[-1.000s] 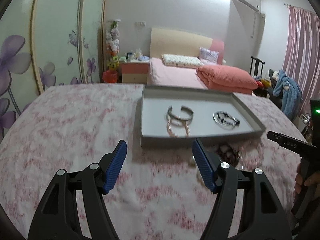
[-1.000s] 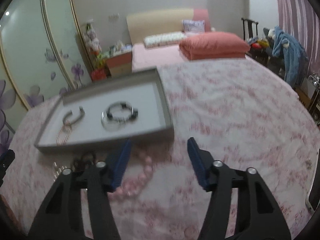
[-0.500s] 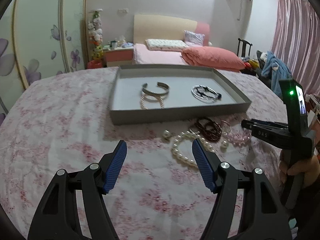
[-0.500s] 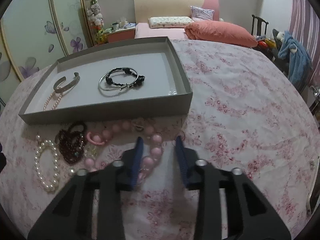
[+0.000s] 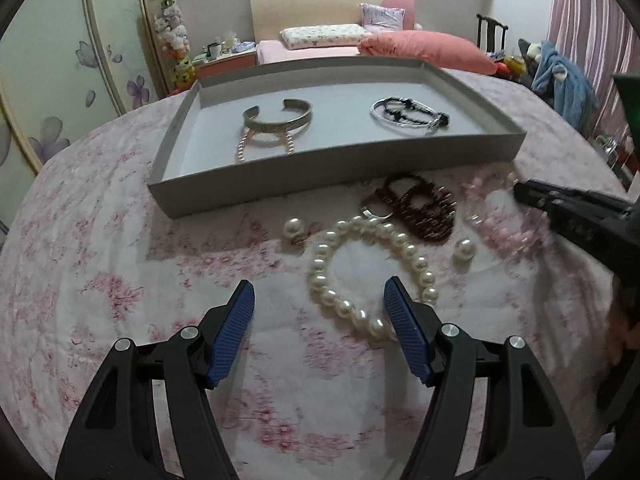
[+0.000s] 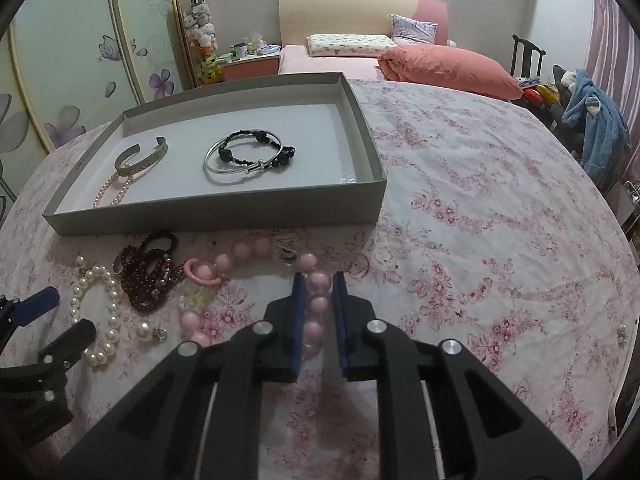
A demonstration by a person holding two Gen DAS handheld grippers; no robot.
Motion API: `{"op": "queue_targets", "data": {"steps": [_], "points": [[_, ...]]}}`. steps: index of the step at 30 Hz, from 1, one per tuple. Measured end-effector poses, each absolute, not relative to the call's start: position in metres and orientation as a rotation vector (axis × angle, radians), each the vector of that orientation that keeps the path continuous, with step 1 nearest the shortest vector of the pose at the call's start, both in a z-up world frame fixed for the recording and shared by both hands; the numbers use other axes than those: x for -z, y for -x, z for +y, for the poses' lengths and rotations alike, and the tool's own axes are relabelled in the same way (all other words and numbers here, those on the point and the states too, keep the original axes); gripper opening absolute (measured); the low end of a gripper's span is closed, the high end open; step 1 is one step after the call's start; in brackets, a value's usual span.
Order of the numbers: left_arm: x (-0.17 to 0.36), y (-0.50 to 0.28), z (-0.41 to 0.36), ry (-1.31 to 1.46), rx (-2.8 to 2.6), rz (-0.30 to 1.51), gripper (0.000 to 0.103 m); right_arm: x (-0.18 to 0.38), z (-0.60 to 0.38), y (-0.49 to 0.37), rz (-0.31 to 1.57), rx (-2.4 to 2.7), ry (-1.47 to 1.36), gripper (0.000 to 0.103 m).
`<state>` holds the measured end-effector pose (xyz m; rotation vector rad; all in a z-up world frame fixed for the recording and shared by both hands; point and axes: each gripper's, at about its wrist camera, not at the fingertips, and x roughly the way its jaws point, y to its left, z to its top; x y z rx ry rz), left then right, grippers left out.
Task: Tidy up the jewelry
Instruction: 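Move the right tool to the pink bead bracelet and close on it, then grasp the white pearl bracelet with the left tool while the right tool holds the pink beads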
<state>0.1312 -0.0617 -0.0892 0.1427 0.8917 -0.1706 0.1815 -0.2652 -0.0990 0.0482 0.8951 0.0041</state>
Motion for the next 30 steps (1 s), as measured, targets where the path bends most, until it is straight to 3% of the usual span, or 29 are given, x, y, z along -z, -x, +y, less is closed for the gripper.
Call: {"op": "queue_targets", "data": {"steps": [11,18,20,22,24,26,30], "points": [[0.081,-0.136,-0.001,-0.112,0.065,0.875,0.068,0.099,-0.262,-0.179,0.896,-0.003,-0.025,0.016],[0.076,-0.122,-0.006,-0.119,0.129,0.847,0.068,0.099,-0.264,-0.175,0.901,-0.001,-0.029,0.027],[0.078,-0.123,-0.010,-0.117,0.135,0.850,0.068,0.099,-0.264,-0.175,0.899,-0.001,-0.024,0.026],[0.079,-0.124,-0.012,-0.115,0.140,0.856,0.067,0.099,-0.263,-0.175,0.897,-0.014,-0.018,0.018],[0.081,-0.125,-0.015,-0.117,0.141,0.860,0.063,0.099,-0.262,-0.175,0.897,-0.011,-0.009,0.017],[0.083,-0.126,-0.017,-0.121,0.146,0.871,0.050,0.099,-0.262,-0.175,0.897,-0.013,-0.013,0.017],[0.086,-0.128,-0.020,-0.128,0.149,0.877,0.036,0.099,-0.261,-0.176,0.897,-0.014,-0.015,0.017]]}}
